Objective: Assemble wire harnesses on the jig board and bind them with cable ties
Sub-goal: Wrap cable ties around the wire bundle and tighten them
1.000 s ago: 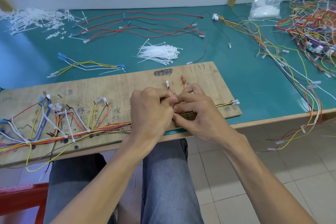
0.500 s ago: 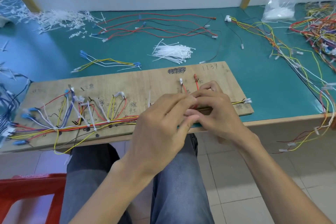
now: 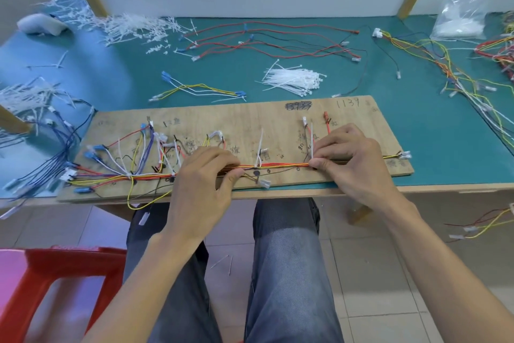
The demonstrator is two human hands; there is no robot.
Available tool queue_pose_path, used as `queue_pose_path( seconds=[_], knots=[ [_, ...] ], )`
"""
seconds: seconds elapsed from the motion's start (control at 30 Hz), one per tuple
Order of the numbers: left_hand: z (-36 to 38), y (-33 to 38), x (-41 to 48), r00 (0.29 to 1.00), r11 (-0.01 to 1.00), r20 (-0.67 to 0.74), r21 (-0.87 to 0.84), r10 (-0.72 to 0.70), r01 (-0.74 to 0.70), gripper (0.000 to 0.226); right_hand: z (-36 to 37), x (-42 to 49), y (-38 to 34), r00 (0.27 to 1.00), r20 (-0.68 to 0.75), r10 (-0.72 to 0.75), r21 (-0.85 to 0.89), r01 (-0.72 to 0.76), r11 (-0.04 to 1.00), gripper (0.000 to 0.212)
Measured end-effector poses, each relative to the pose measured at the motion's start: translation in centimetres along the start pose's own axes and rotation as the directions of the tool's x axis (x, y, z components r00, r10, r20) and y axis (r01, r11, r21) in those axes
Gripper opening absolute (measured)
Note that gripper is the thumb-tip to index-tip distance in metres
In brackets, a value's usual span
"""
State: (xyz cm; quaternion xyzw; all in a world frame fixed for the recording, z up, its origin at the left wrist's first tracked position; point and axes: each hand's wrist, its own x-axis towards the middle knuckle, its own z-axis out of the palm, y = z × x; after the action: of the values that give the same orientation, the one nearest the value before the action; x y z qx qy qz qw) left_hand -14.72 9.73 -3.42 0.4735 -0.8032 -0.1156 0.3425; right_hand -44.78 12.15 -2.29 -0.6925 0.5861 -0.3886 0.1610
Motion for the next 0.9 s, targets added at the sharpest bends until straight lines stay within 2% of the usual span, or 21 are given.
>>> queue_pose_path(
  seconds=[0.3,0.6,0.9],
  knots=[
    [0.8,-0.4,0.2,0.994,0.995,-0.057,-0.010,0.098,-0.099,0.009,0.4,-0.4,-0.1,0.996,-0.071,-0.046,-0.053,0.042,0.998,0.008],
    [1.1,-0.1,0.4,0.995,0.994,0.040,-0.062,0.093,-0.091,0.017,-0.4,-0.4,0.3,0.996,-0.061,-0.058,-0.113,0.050,0.992,0.011],
    [0.7,0.8,0.7,0.993,0.995,0.090,-0.071,0.079,-0.073,0.023,-0.5,-0.7,0.5,0.988,-0.139,-0.063,-0.133,0.044,0.990,0.010]
  ],
)
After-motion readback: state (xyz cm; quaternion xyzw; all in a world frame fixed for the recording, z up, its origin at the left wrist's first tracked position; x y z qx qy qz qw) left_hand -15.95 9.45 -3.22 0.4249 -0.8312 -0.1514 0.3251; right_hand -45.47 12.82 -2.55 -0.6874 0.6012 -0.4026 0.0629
